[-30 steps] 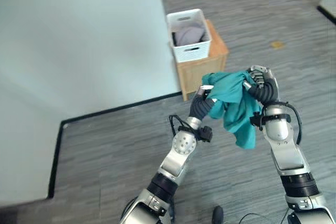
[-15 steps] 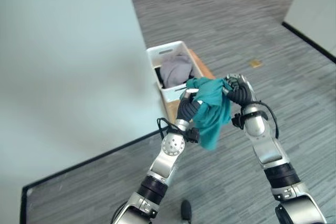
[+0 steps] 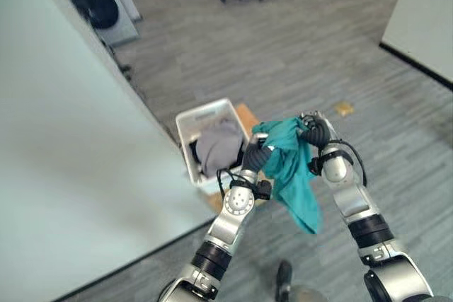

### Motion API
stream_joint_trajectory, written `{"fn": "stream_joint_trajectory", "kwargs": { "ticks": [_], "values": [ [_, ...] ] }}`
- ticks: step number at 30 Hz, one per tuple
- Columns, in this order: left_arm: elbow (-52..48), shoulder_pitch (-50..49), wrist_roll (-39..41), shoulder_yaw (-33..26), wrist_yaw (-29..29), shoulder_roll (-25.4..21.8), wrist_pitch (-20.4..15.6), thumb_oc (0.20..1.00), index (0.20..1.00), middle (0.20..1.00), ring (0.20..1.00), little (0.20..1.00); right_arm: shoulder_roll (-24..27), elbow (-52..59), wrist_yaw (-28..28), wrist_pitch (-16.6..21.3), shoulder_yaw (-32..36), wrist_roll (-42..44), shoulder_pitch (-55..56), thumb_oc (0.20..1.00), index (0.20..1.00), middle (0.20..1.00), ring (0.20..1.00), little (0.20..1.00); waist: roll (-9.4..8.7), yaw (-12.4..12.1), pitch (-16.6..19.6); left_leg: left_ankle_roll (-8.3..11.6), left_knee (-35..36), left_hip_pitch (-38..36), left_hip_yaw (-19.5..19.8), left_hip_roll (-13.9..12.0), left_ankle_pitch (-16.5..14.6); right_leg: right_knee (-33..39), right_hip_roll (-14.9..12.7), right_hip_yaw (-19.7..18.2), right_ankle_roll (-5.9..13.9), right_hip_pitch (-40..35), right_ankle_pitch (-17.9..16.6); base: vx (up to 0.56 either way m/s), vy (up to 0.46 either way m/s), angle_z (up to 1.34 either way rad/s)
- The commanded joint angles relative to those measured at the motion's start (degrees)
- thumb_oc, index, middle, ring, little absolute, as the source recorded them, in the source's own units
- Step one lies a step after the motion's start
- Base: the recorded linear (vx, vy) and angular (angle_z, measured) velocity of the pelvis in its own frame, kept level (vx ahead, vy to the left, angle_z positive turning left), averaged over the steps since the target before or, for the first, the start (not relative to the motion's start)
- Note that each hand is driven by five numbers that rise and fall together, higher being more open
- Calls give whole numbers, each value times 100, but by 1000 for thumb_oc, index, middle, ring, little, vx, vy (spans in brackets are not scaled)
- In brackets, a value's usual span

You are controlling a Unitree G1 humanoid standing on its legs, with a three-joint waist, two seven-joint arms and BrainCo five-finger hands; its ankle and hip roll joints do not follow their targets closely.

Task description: Pick up bed clothes into laundry basket.

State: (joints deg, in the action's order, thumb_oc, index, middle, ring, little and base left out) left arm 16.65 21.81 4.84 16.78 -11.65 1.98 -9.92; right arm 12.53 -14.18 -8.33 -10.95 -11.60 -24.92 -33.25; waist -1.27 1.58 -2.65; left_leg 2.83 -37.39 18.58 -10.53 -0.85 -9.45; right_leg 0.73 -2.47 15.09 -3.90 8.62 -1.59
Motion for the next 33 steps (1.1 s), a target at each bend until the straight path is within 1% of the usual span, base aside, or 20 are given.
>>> {"fn": "stream_joint_trajectory", "kwargs": {
  "ticks": [1,2,3,4,6,7,11,17,20,22,23,24,25,26,27,29,30,31,32,33],
  "values": [
    [87,683,-272,-36,-290,394,-517,200,200,200,200,200,254,-337,-209,30,289,-230,-522,200,200,200,200,200,211,-94,304,-2,2136,-715,76,-413,543,427,-319,-146,344,-671,-134,308,150,-34],
    [116,694,-268,-80,-327,346,-498,200,200,200,200,200,180,-410,-159,31,261,-174,-615,200,200,200,200,200,317,-141,343,-6,2959,-725,128,-524,912,427,-248,-211,351,-765,-46,328,133,-61],
    [179,652,-212,-89,-354,290,-550,200,200,200,200,200,184,-567,-167,45,138,-179,-828,200,200,200,200,200,348,-226,340,45,3749,-815,191,-552,1218,427,-279,-258,361,-937,148,259,102,-72],
    [173,644,-89,-102,-335,341,-540,200,200,200,200,200,172,-527,-246,-6,251,-94,-847,200,200,200,200,200,325,-201,322,62,3851,-798,37,-594,1220,427,-339,-199,353,-1030,223,196,56,-77],
    [311,596,-38,-149,-372,371,-425,200,200,200,200,200,41,-361,-74,-76,259,-77,-827,200,200,200,200,200,472,-141,412,101,4236,-1266,-123,-736,1597,427,-213,-156,367,-1139,235,163,90,-62],
    [313,571,-9,-204,-386,377,-393,200,200,200,200,200,-53,-294,-29,-109,244,-101,-818,200,200,200,200,200,514,-153,437,160,4239,-1382,-134,-752,1647,427,-190,-159,390,-1178,223,152,79,-55],
    [377,537,-20,-327,-449,250,-321,200,200,200,200,200,-215,-314,81,-151,193,-165,-852,200,200,200,200,200,502,-157,571,213,4239,-1567,-151,-742,1651,427,-190,-143,412,-1226,249,87,49,-60],
    [374,553,-143,-466,-581,-102,-195,200,200,200,200,200,-176,-563,225,-227,71,-200,-1145,200,200,200,200,200,342,-354,735,252,4239,-1492,-161,-751,1693,427,-252,-58,445,-1212,276,18,48,47],
    [466,675,-337,-508,-670,-351,-38,200,200,200,200,200,-105,-608,302,-194,-80,-214,-1253,200,200,200,200,200,226,-625,758,163,4239,-1390,150,-639,1694,427,-251,-19,495,-1177,284,-31,43,55],
    [515,691,-329,-503,-674,-349,-20,200,200,200,200,200,-105,-685,280,-173,-51,-142,-1259,200,200,200,200,200,187,-670,769,119,4239,-1343,259,-571,1672,427,-261,1,493,-1150,274,-43,40,50],
    [683,871,-400,-415,-646,-343,-2,200,200,200,200,200,7,-702,184,-148,3,-31,-1300,200,200,200,200,200,80,-709,733,87,4223,-1321,-80,-547,1726,427,-343,179,504,-1091,217,-147,49,34],
    [736,1033,-432,-311,-530,-253,-5,200,200,200,200,200,224,-728,42,-71,50,66,-1350,200,200,200,200,200,-51,-668,663,128,3844,-1282,-865,-738,1544,427,-541,569,566,-1081,170,-157,49,33],
    [745,1051,-433,-311,-529,-247,-8,200,200,200,200,200,234,-735,36,-64,55,73,-1361,200,200,200,200,200,-50,-672,658,122,3788,-1241,-859,-744,1525,427,-543,571,564,-1067,160,-107,47,61],
    [759,1019,-482,-199,-475,-187,3,200,200,200,200,200,400,-700,10,-84,100,43,-1220,200,200,200,200,200,-84,-582,644,72,3719,-1275,-1371,-917,1469,427,-623,775,625,-1113,164,51,102,151],
    [808,974,-479,-203,-437,-123,43,200,200,200,200,200,482,-590,52,-128,209,-88,-1034,200,200,200,200,200,-50,-499,697,59,4003,-1522,-1849,-1056,1501,427,-655,995,751,-1242,207,135,143,168],
    [872,1043,-465,-135,-387,-115,42,200,200,200,200,200,433,-433,40,-131,433,-136,-660,200,200,200,200,200,-23,-436,781,46,4239,-1616,-1873,-1042,1605,427,-681,1321,869,-1459,273,159,95,131],
    [873,1034,-464,-124,-387,-114,41,200,200,200,200,200,435,-418,45,-133,442,-136,-640,200,200,200,200,200,-27,-410,782,45,4239,-1612,-1838,-1035,1609,427,-683,1357,874,-1478,280,232,122,122],
    [885,1080,-481,-62,-350,-133,80,200,200,200,200,200,442,-303,22,-148,547,-198,-406,200,200,200,200,200,-11,-273,845,-25,4239,-1677,-1600,-923,1518,247,-756,1530,1002,-1717,342,266,160,141],
    [846,1092,-491,23,-300,-128,54,200,200,200,200,200,478,-233,24,-145,588,-197,-313,200,200,200,200,200,37,-213,809,-32,4239,-1723,-1478,-893,1478,-264,-839,1396,1113,-1620,473,301,206,155],
    [837,1115,-493,68,-287,-130,46,200,200,200,200,200,519,-134,31,-134,608,-192,-283,200,200,200,200,200,92,-166,783,-41,4239,-1716,-1420,-914,1483,-649,-919,1165,1125,-1397,549,156,134,140]
  ]
}}
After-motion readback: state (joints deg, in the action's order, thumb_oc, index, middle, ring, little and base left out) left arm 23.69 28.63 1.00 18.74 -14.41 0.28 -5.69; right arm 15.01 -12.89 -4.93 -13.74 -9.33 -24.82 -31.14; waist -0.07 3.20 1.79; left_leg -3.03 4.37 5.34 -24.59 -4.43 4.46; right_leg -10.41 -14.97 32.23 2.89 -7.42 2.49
